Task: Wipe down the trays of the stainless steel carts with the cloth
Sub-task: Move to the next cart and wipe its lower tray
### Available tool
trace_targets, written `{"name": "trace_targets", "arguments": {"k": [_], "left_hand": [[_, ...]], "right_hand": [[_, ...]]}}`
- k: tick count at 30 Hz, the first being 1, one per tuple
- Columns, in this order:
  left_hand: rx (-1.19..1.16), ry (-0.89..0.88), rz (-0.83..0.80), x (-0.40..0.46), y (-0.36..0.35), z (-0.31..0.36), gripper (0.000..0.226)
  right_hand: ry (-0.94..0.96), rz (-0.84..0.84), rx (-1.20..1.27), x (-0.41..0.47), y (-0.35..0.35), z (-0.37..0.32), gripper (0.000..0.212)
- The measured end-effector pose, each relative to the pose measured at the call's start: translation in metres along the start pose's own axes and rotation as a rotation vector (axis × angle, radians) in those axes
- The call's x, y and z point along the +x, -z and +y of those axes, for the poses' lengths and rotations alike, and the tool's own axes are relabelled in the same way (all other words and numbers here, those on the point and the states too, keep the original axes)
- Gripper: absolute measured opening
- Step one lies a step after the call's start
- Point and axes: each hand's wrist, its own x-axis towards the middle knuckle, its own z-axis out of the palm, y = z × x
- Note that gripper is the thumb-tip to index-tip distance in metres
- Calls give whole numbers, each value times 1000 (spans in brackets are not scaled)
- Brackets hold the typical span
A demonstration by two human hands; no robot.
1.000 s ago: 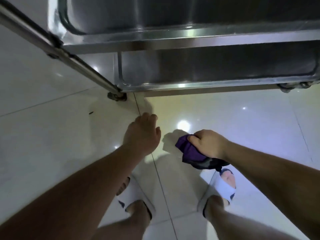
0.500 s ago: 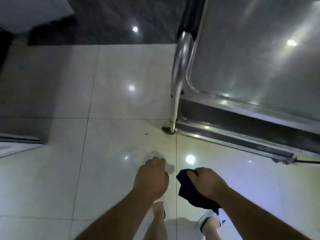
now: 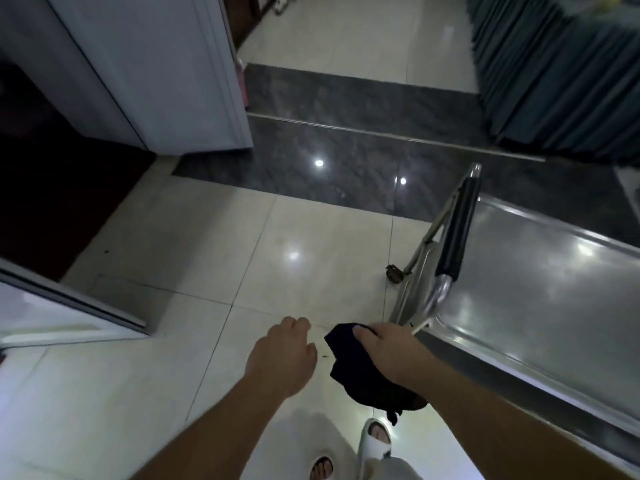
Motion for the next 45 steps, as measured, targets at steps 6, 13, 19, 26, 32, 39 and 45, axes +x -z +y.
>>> {"name": "trace_targets", "arguments": {"k": [6,13,19,26,32,39,45], "left_hand": [[-79,66,76,37,72,-9,45],[-112,180,128,89,151,-28,46],[-116,191,109,169,200,-65,47],[-8,28,56,309,277,-120,46],[94,-128,-24,409,334,-121,45],[165,-330,-89,532,369,-43,46],[191,-384,-108,654,398,68,41]], "right_hand": [[105,29,30,47,50,-58,52],[128,17,39,137,106,-117,54],[88,39,69,221,133,-166,55],[-102,190,149,311,168,-218,52],[-221,263,205,349,199,-230,51],[-358,396,352,413,278,-193,48],[-382,472,493,490,392,-142,49]]}}
